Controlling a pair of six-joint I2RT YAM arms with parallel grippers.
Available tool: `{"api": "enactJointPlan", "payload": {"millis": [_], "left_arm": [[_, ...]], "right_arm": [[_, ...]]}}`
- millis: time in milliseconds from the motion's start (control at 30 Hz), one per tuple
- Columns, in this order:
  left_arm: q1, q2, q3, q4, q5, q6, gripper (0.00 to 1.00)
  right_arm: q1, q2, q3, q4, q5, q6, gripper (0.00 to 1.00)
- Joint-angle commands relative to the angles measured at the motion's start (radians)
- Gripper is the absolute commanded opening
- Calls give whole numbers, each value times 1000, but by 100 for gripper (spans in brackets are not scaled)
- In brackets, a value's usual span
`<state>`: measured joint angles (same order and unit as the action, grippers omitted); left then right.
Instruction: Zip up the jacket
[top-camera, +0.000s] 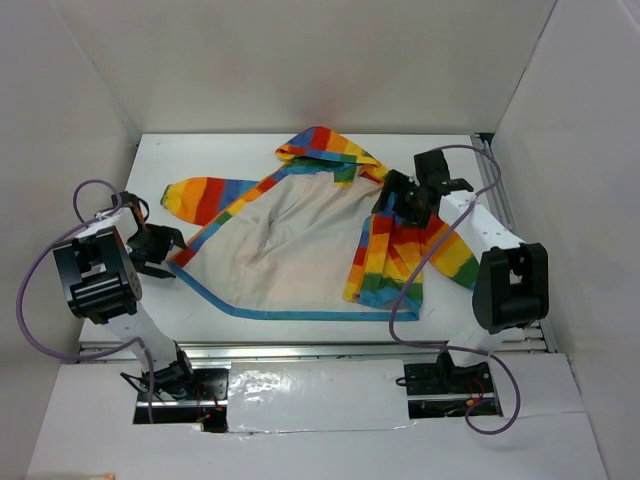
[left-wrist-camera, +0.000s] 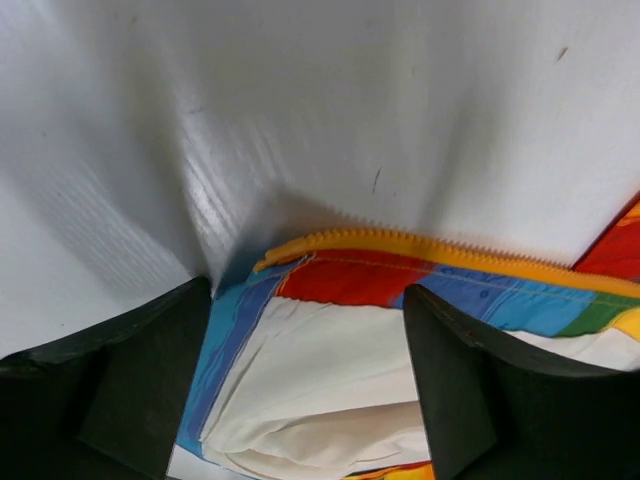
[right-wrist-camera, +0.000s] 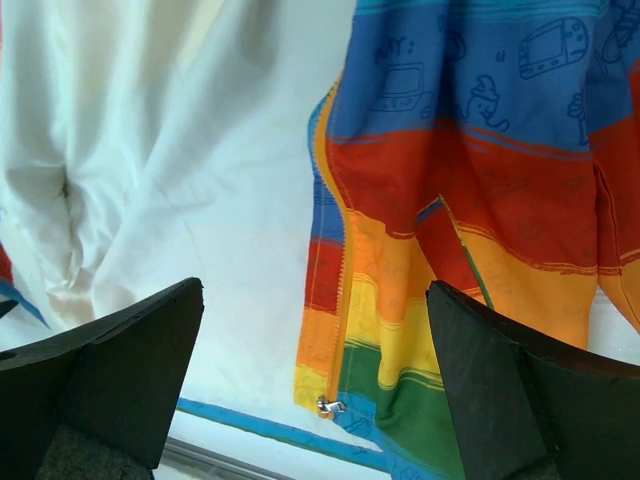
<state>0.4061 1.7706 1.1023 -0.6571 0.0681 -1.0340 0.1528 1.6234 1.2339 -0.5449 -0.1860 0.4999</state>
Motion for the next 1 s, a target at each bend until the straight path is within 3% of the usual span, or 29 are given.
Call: {"api": "enactJointPlan", "payload": {"millis": [0, 33, 67, 100, 200, 233, 267, 467, 600, 800, 967], "left_arm": [[-10, 56, 48, -9, -62, -37, 88], [-15, 62, 53, -10, -63, -43, 84], [-18, 67, 53, -9, -63, -44, 71], [-32, 70, 54, -7, -109, -46, 65], [-53, 64, 53, -4, -119, -37, 28], [-56, 58, 48, -1, -117, -38, 9], [-58, 46, 45, 2, -113, -37, 0], [-95, -86, -15, 86, -53, 71, 0], [-208, -277, -54, 122, -104, 141, 0], [-490, -508, -108, 238, -122, 331, 0], [-827, -582, -136, 318, -94, 449, 0]], "right_arm": [[7, -74, -19, 37, -15, -11, 100], [7, -80, -22, 37, -12, -11, 100], [5, -88, -25, 39, -10, -9, 100], [5, -102, -31, 45, -10, -11, 100], [5, -118, -48, 54, -16, -9, 100], [5, -122, -54, 56, -20, -9, 100], [5, -131, -66, 62, -26, -9, 100], [24, -203, -129, 86, -20, -9, 100], [56, -260, -172, 102, 9, -14, 100], [100, -338, -235, 70, 134, 8, 100], [102, -410, -290, 69, 161, 37, 100]]}}
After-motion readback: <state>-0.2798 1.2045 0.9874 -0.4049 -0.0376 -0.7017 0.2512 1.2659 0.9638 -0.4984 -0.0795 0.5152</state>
